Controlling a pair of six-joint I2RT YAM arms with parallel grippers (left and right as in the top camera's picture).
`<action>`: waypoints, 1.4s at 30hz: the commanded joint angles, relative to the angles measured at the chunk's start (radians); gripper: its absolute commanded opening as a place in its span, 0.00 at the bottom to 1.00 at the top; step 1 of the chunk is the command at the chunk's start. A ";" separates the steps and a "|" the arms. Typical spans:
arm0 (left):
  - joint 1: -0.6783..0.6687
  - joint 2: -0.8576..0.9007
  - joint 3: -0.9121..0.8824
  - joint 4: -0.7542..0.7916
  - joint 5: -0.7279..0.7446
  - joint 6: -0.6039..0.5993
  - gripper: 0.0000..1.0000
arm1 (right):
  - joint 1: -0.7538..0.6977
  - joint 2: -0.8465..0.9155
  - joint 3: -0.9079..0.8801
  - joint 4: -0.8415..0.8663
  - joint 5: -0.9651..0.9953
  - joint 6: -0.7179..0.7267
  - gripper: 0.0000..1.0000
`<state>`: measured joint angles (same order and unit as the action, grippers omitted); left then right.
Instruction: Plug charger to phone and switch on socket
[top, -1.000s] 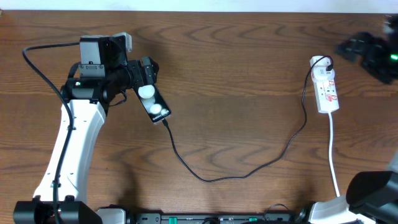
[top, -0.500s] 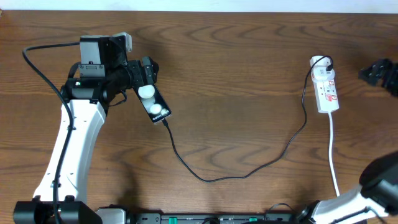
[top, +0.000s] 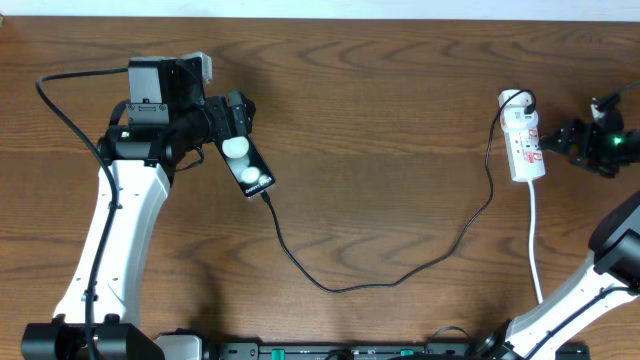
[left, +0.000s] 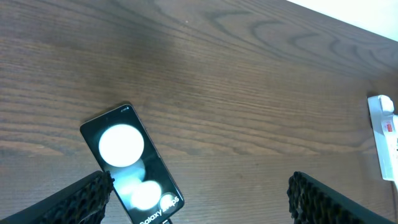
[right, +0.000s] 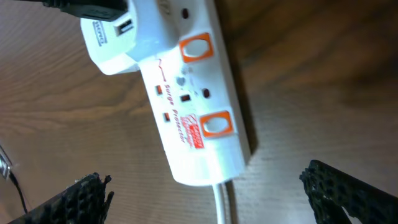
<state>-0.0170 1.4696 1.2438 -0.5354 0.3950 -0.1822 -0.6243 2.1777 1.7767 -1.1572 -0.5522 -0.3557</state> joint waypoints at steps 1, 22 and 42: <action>0.000 -0.015 0.011 0.000 0.013 0.013 0.92 | 0.045 0.000 -0.001 0.009 -0.049 -0.081 0.99; 0.000 -0.015 0.011 0.000 0.013 0.013 0.92 | 0.152 0.001 -0.007 0.139 -0.015 -0.067 0.99; 0.000 -0.015 0.011 -0.001 0.013 0.013 0.92 | 0.194 0.001 -0.165 0.280 -0.036 0.003 0.99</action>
<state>-0.0170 1.4696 1.2438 -0.5350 0.3950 -0.1822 -0.4404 2.1696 1.6455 -0.8692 -0.5911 -0.3721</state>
